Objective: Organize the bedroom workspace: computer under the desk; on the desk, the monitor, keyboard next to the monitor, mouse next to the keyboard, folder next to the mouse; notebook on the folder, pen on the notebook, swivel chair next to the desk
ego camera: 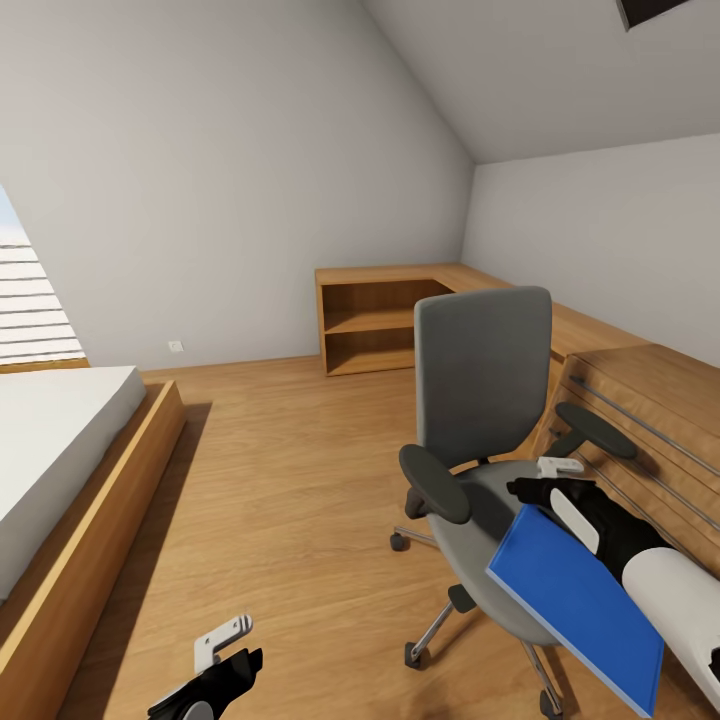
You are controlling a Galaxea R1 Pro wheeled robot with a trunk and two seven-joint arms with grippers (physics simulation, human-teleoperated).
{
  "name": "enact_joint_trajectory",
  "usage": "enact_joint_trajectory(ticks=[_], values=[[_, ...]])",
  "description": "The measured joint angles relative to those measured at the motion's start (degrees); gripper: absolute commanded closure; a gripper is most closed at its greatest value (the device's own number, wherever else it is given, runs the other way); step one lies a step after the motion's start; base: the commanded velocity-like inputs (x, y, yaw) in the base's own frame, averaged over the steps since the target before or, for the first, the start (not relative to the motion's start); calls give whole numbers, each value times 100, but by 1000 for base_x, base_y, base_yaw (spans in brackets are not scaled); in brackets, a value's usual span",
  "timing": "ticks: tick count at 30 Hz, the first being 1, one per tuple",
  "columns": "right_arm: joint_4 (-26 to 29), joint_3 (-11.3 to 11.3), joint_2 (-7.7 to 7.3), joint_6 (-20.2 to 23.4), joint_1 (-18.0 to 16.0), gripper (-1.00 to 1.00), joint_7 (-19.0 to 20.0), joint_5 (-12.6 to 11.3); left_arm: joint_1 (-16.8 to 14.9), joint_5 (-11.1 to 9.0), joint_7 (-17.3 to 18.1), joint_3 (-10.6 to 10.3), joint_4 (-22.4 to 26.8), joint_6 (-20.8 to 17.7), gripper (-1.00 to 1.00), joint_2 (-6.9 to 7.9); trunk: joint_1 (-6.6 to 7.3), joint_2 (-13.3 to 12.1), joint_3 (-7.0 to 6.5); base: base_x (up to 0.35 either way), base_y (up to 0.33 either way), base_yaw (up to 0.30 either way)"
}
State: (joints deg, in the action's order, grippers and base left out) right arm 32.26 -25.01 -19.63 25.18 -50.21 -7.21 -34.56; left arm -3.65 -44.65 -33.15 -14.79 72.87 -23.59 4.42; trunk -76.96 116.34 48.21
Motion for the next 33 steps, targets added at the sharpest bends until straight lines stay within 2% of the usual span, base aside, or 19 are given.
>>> enact_joint_trajectory(ticks=[11,14,22,25,33], values=[[179,7,-18,186,30,-100,1,-8,0,0,0,0,-5,0,-100,0,0,0,0,0,0,0],[305,5,-64,276,39,-100,1,-12,0,0,0,0,-5,0,-100,0,0,0,0,0,0,0],[944,-4,-277,432,307,-100,-3,-307,0,0,0,0,-8,0,-100,0,0,0,0,0,0,0],[1345,-8,-383,647,487,-100,-8,-448,0,0,0,0,-8,0,-100,0,0,0,0,0,0,0],[1936,-9,-548,971,764,-100,-17,-556,0,0,0,0,-10,0,-100,0,0,0,0,0,0,0]])
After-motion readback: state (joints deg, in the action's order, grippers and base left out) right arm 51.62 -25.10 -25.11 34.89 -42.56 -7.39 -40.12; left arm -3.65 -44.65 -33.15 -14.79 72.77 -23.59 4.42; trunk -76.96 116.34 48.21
